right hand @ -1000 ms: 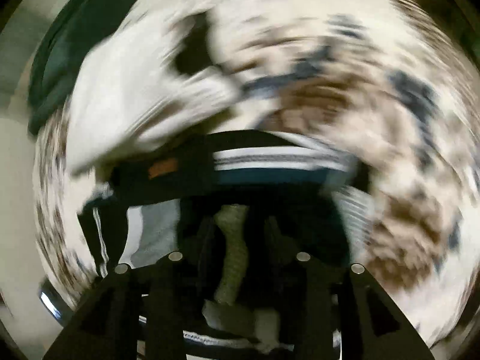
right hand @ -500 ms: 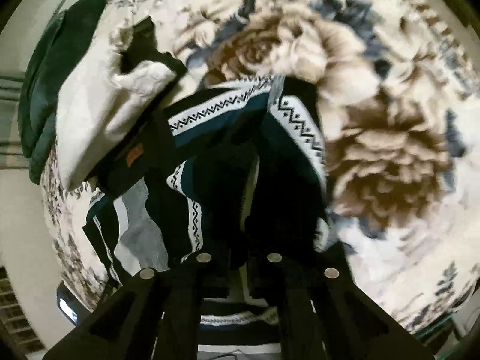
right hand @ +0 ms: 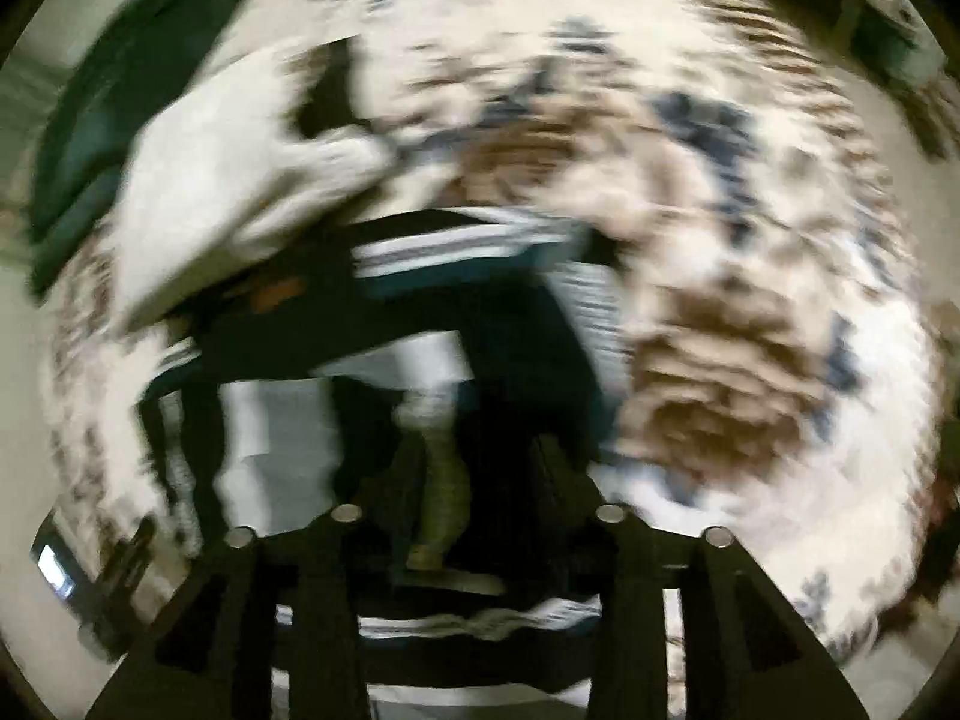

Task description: Fold small clothes

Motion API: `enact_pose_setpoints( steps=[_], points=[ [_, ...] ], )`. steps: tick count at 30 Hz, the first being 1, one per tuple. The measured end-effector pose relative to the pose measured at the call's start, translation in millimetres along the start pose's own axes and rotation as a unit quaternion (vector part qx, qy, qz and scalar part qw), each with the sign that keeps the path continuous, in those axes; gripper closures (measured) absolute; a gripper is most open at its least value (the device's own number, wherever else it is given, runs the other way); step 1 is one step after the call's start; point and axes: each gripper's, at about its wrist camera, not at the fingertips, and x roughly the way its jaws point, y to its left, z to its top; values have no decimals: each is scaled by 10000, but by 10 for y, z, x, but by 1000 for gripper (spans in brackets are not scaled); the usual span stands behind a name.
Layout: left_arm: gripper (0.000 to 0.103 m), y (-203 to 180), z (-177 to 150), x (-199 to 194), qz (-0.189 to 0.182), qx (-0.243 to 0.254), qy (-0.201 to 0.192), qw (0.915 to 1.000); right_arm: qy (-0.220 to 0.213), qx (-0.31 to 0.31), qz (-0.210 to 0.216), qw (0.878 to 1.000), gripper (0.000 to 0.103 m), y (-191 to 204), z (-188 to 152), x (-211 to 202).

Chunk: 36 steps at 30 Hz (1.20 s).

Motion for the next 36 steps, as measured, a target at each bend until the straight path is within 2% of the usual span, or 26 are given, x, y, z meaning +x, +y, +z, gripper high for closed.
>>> enact_pose_setpoints(
  steps=[2,3,4,7,8,11,12,15,21,26,30,34,36],
  points=[
    [19,-51,79,96,-52,52,3,10000,506,-56,570,9971,59,156,89,304],
    [19,-66,103,150,-55,82,16,10000,737,19,756,9944,59,166,113,456],
    [19,-104,119,274,-5,175,106,9998,946,134,761,9925,59,136,159,641],
    [19,-111,114,501,20,303,273,9992,587,20,-516,9969,59,-9,311,817],
    [19,-88,109,521,-24,293,283,9992,515,58,-668,9964,59,-62,338,811],
    [19,-15,104,407,-41,245,116,9996,580,200,-380,9974,59,-48,351,698],
    [19,4,101,339,-35,218,56,9997,520,40,-377,9979,57,25,329,596],
    [19,72,32,75,-36,3,-81,10000,398,-178,-317,9985,39,144,219,307],
    [19,-22,-369,-568,21,-276,-98,9996,450,-317,-88,9984,32,-48,-47,-147],
    [19,-569,-962,-1070,179,-78,17,9998,805,-383,235,9957,32,-640,-154,-344],
    [19,-1307,-1607,-1325,167,135,492,9986,1018,-671,277,9922,32,-1146,-159,-427],
    [19,-2173,-2286,-1360,-271,344,1157,9923,1208,-957,129,9880,32,-1674,-94,-421],
    [19,-2660,-2672,-1317,-552,624,1493,9853,1284,-977,80,9869,32,-1897,-56,-371]
  ],
)
